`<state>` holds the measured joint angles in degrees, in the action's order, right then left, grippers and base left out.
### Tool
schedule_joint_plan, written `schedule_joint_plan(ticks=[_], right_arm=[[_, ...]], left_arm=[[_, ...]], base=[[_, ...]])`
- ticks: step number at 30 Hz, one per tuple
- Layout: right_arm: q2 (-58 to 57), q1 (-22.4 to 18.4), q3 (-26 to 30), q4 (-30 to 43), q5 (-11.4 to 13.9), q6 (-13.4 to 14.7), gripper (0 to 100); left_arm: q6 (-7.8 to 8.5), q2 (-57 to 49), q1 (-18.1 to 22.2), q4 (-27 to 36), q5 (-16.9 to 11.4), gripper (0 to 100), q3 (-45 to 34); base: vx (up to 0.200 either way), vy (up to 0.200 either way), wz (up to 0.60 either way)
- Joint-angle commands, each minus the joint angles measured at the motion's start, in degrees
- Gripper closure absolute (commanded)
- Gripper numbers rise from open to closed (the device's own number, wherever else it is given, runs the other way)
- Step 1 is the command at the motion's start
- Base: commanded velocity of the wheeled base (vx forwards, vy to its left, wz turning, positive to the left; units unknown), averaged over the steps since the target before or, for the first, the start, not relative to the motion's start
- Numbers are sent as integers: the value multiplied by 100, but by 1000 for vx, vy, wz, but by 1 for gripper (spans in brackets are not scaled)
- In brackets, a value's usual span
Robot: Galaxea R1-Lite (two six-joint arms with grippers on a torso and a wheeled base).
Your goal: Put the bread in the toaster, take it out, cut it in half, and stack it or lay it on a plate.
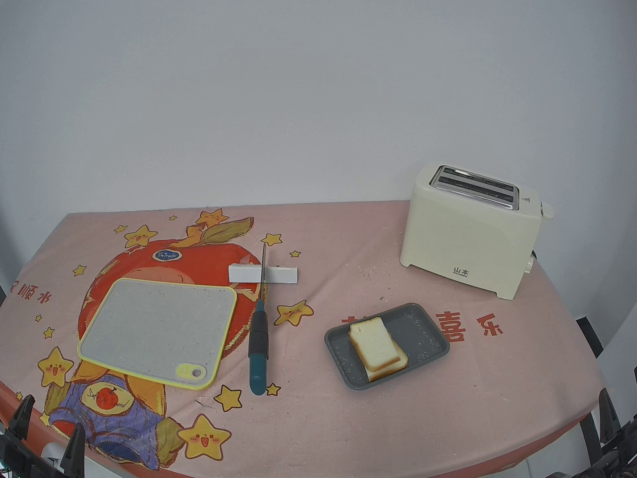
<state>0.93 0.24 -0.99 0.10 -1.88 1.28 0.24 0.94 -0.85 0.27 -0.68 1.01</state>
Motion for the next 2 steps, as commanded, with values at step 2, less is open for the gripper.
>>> schedule_joint_plan(ticks=[2], right_arm=[[-93,2,99,-1,-6,4,0]], left_arm=[[2,29,-3,0,-2,0,-84]], base=[[0,0,0]])
